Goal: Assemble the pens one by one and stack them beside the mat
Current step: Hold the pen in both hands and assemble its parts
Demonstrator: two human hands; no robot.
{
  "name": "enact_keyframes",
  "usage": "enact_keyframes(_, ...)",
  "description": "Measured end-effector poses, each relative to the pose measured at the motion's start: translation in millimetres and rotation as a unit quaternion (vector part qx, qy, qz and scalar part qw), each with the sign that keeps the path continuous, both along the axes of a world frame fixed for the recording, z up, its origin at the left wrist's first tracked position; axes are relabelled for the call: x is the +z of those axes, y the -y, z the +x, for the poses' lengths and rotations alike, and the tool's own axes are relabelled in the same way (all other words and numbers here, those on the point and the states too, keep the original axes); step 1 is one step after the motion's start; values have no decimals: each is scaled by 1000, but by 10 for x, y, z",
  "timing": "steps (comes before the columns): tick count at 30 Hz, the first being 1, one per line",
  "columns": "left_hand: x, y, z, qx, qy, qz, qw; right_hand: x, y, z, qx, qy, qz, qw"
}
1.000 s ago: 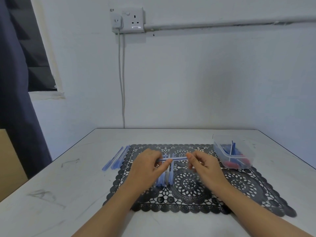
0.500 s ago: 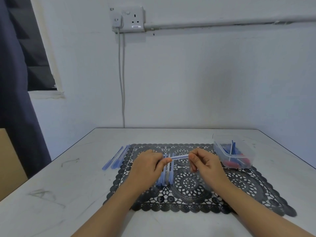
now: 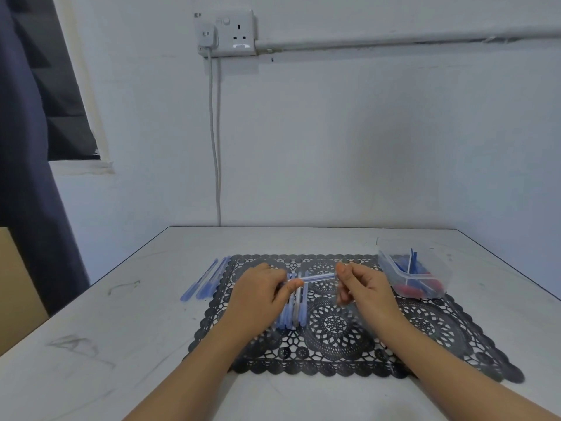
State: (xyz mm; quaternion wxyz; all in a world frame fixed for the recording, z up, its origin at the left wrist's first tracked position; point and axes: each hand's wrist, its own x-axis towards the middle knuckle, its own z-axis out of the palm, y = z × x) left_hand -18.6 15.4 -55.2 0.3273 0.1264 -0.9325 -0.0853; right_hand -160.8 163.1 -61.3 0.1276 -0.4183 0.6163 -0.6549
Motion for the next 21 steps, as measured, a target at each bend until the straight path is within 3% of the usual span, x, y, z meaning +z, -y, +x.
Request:
enact_keyframes(10,4,5,3,7,-4,5,1000,27,5,23,43,58,-17,997)
enact_keyframes(21,-29,28,-12,18,-7,-12,1000,48,9,33,23,62,16,998)
